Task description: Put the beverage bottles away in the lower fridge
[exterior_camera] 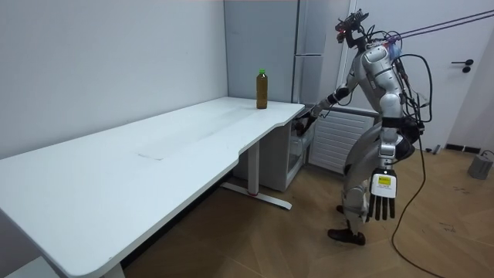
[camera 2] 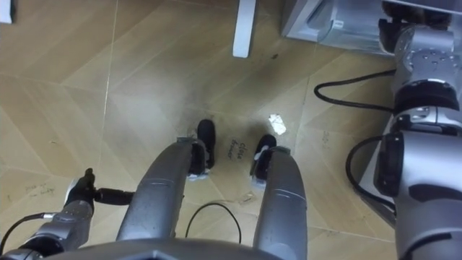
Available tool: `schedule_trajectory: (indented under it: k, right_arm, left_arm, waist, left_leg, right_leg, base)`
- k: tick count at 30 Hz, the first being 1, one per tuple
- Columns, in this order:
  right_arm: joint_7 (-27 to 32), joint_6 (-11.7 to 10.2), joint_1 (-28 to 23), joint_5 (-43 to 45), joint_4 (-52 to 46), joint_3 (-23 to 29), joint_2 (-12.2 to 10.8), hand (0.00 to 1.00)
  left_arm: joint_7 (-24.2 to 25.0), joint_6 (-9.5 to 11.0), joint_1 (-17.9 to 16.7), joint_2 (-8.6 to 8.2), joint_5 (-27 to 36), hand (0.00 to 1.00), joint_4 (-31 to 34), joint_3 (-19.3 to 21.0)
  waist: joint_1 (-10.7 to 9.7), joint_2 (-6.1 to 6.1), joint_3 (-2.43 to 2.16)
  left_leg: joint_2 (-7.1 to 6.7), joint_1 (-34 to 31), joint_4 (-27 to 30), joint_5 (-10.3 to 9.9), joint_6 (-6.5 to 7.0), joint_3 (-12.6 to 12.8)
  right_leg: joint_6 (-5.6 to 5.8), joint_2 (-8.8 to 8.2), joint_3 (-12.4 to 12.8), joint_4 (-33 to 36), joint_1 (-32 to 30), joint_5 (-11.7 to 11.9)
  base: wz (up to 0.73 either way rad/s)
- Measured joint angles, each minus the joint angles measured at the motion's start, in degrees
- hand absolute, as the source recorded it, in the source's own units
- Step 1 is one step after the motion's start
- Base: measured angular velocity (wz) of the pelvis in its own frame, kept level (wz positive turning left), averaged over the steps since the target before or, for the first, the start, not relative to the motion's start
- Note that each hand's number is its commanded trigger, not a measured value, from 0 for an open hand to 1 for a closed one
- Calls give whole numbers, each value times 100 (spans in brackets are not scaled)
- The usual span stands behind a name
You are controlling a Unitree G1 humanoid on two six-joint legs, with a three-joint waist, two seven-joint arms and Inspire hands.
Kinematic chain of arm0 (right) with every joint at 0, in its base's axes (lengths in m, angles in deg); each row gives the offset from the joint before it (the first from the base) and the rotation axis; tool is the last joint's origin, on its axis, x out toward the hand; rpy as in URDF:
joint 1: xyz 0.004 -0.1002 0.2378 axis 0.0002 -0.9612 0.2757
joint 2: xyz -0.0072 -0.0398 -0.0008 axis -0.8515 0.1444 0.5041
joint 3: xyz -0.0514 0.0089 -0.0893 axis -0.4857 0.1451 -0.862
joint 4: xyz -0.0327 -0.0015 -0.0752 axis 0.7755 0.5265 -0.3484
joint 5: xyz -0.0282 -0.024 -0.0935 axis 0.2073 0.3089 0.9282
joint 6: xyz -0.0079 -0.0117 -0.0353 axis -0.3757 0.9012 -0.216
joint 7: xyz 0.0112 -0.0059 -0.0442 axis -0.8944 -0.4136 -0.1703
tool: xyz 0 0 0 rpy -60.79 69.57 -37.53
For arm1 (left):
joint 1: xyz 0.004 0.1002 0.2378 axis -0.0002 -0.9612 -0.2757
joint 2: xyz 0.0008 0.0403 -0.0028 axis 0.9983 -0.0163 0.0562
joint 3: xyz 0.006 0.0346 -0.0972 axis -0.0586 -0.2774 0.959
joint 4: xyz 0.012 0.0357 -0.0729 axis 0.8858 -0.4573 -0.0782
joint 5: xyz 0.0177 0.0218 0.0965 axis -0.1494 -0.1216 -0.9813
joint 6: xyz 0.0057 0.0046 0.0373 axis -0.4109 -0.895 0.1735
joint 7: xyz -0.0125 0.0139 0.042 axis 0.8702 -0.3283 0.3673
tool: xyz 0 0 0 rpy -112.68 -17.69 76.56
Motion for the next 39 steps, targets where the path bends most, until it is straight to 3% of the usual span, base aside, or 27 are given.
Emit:
schedule_trajectory:
  k: [17, 28, 39]
  right_arm:
    - [108, -24, -1, 35, 5, -13, 102, 0]
    - [108, -48, -2, 31, 55, -21, 102, 0]
    - [100, 35, -72, 29, 302, -24, 99, 0]
  left_arm:
    - [10, 89, -1, 2, -1, 0, -3, -3]
    - [72, 110, -1, 18, -1, 0, -14, 4]
    - [204, 105, -1, 17, 0, 0, -18, 4]
  waist:
    - [3, -12, 5]
    - [3, -93, 22]
    - [21, -94, 21]
  left_leg:
    - [-82, 100, -115, 20, 26, 42]
    - [-80, 103, -100, 23, 31, 45]
    - [-75, 307, -64, 23, 33, 46]
  right_leg:
    - [15, -18, 21, -8, 50, -7]
    - [31, -13, 63, -9, 55, 1]
    - [39, 11, 85, -25, 266, -1]
  base:
    - [0]
    - [0]
    - [0]
